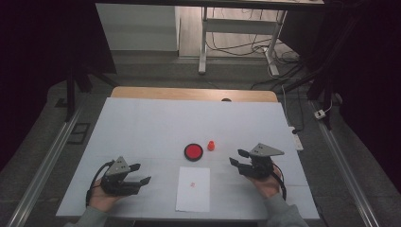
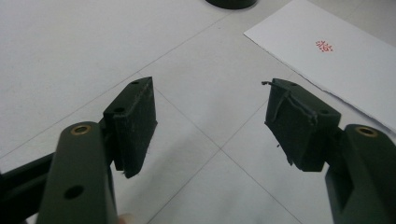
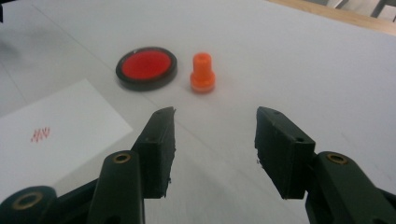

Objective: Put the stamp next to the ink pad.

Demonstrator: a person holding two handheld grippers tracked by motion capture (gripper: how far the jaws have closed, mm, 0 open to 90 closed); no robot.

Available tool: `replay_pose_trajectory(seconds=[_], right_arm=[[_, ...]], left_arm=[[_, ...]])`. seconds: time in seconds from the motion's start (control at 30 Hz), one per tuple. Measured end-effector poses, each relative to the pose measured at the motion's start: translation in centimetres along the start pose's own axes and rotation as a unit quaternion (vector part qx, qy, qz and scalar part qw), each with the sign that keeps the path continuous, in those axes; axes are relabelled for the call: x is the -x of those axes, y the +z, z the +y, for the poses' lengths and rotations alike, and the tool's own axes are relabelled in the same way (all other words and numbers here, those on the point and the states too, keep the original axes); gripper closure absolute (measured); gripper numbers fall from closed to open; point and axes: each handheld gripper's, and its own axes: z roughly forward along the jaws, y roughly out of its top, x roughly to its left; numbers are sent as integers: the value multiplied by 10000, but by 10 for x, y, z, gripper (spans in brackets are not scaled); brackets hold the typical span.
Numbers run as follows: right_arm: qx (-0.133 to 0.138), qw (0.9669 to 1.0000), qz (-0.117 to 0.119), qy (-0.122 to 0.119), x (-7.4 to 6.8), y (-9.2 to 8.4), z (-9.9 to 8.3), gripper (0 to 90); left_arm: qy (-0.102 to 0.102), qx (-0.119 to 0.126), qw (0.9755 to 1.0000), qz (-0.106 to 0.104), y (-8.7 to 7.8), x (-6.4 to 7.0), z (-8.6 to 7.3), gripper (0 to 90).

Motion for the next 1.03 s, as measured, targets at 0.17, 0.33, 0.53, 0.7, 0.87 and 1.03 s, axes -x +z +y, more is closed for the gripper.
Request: replay_pose_trajectory(seconds=[0.17,0.33,0.53,0.7,0.87,1.03], right_arm=[[-35,9999,-161,-26,1,-20,-14,476],[-14,9997,-224,-36,5,-38,-27,472],[52,9998,-183,-19,12,-51,-36,471],[32,9999,-148,-73,12,-50,-36,469],[15,9998,-151,-124,11,-49,-35,469],[22,9998,-151,-129,11,-50,-34,467]], left_arm=[[2,-18,10000,-10,1,1,0,336],[-3,-16,10000,-16,1,2,0,335],[-7,-49,10000,-22,2,2,0,333],[-16,-56,10000,-17,2,2,0,332],[-11,-58,10000,-15,2,2,0,332],[-13,-50,10000,-12,1,2,0,332]])
